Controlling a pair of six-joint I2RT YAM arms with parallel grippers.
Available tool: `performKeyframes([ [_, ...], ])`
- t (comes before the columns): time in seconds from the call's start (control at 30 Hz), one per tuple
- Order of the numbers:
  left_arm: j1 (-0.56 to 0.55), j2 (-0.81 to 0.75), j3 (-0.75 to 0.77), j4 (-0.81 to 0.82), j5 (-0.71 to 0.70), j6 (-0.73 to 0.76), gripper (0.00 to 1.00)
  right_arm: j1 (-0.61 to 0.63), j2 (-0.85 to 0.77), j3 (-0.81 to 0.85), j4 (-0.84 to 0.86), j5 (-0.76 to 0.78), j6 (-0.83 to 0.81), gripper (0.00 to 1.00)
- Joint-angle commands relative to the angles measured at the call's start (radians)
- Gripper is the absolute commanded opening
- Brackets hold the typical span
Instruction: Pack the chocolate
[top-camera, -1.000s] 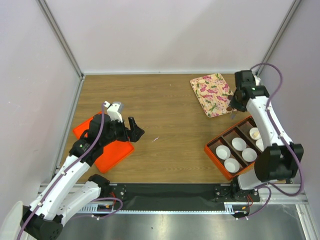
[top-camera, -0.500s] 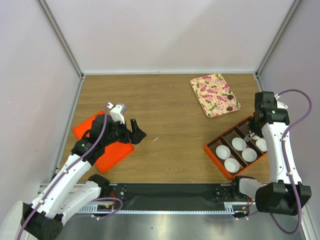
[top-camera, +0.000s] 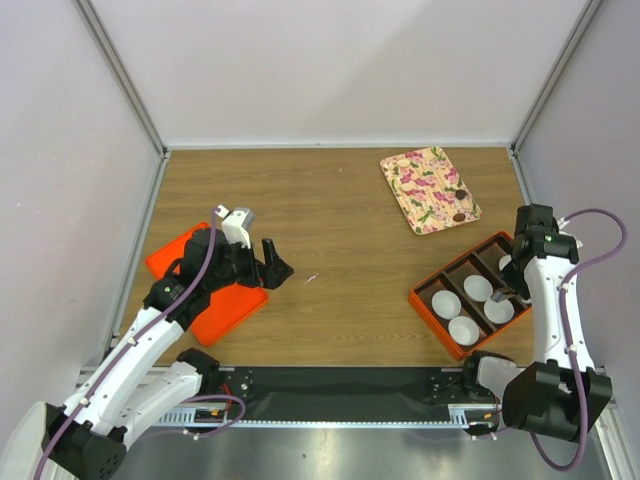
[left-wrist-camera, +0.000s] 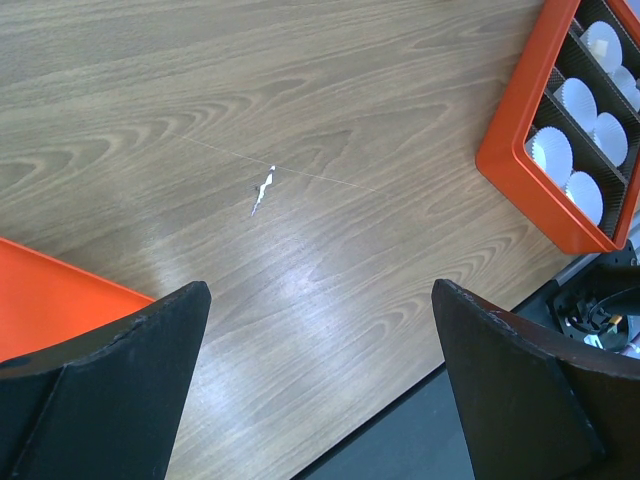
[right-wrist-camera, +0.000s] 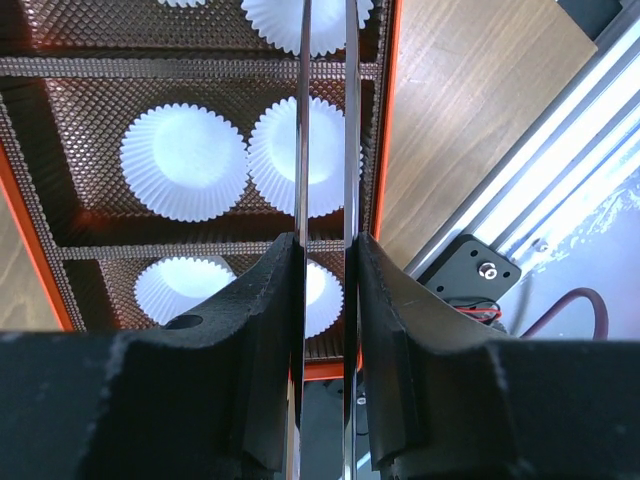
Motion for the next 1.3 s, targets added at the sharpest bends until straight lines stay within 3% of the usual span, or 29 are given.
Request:
performKeyframes([
  [0.0, -0.001, -0.012, -0.006, 0.022, -0.004, 0.014, 1.00, -0.006, -0.041, 0.007, 0.009, 0.032, 0.027, 0.28],
  [0.83, -0.003, -0.003, 0.000, 0.020, -0.002, 0.017, 1.00, 0.004, 0.011, -0.008, 0.003, 0.009, 0.019, 0.35],
  [1.0, -0.003, -0.011, -0.001, 0.020, -0.007, 0.017, 1.00, 0.004, 0.010, -0.010, 0.012, 0.003, 0.004, 0.40],
  [1.27, -0.003, -0.017, 0.002, 0.013, -0.019, 0.015, 1.00, 0.012, 0.001, 0.059, 0.013, 0.010, -0.034, 0.43],
])
